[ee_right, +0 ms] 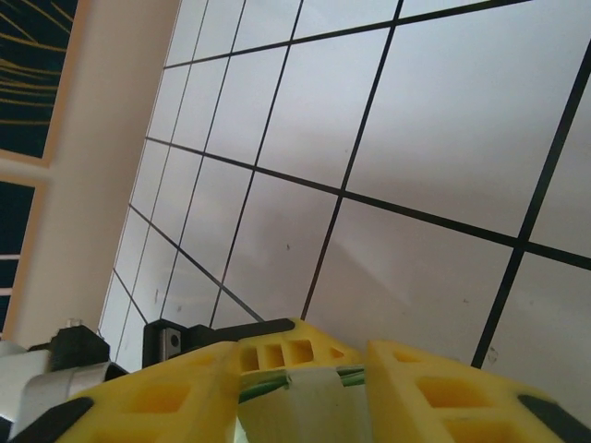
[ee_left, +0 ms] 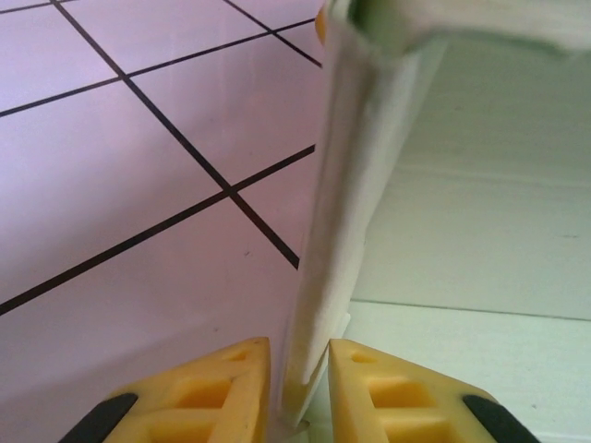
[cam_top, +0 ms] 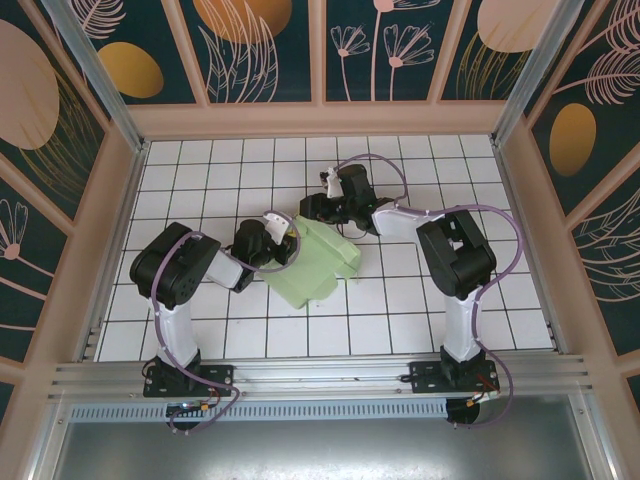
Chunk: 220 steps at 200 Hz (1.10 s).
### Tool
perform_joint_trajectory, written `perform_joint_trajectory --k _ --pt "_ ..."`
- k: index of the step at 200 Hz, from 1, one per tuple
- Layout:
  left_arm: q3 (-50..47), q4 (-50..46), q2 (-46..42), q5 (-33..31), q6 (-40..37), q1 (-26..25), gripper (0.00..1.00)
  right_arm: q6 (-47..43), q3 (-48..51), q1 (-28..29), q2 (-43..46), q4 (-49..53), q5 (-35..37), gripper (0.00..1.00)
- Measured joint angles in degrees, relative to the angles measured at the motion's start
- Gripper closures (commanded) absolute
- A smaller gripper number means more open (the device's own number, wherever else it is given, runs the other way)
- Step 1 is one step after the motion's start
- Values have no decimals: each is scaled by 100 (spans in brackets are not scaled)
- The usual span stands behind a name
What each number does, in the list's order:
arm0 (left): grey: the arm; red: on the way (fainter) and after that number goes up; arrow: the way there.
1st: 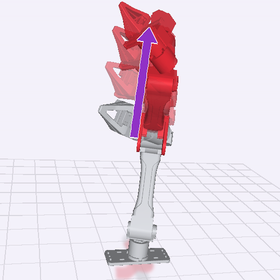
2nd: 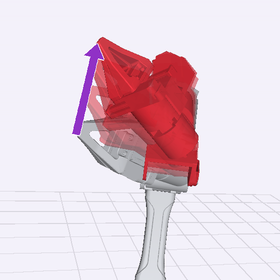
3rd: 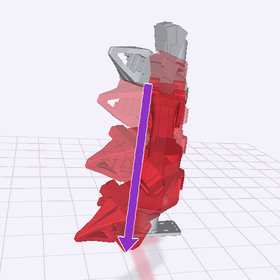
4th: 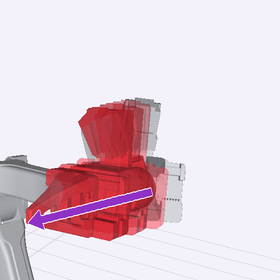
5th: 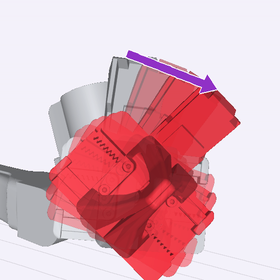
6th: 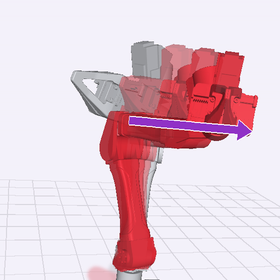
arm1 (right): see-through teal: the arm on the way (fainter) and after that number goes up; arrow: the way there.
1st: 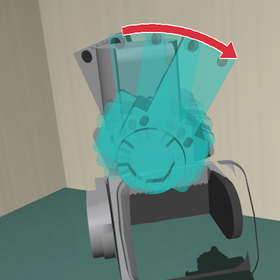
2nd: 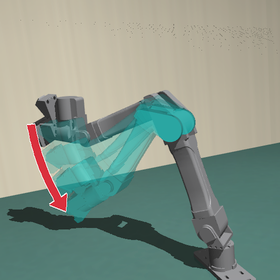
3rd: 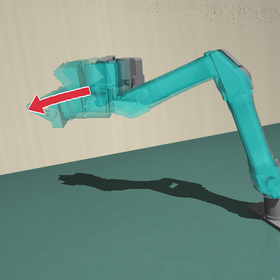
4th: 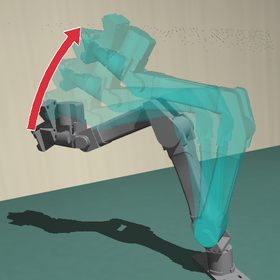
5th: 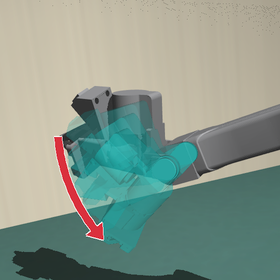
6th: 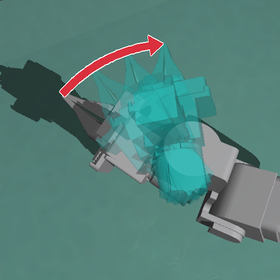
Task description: Fold the paper box
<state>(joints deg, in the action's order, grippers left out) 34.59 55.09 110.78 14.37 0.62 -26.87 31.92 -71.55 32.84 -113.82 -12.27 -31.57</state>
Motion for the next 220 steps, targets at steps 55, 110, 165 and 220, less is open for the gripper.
perform_joint_trajectory --k 55,110,165,220 --pt "109 -57 61 -9 133 0 74 -4 111 0 -2 -249 0 70" --pt "433 -46 66 83 503 2 71 -7 157 0 -2 -369 -2 71" --pt "737 20 306 354 785 2 89 -2 190 -28 -2 -455 -2 72" --pt "776 22 363 511 761 -24 100 -2 221 -55 -2 -516 7 72"
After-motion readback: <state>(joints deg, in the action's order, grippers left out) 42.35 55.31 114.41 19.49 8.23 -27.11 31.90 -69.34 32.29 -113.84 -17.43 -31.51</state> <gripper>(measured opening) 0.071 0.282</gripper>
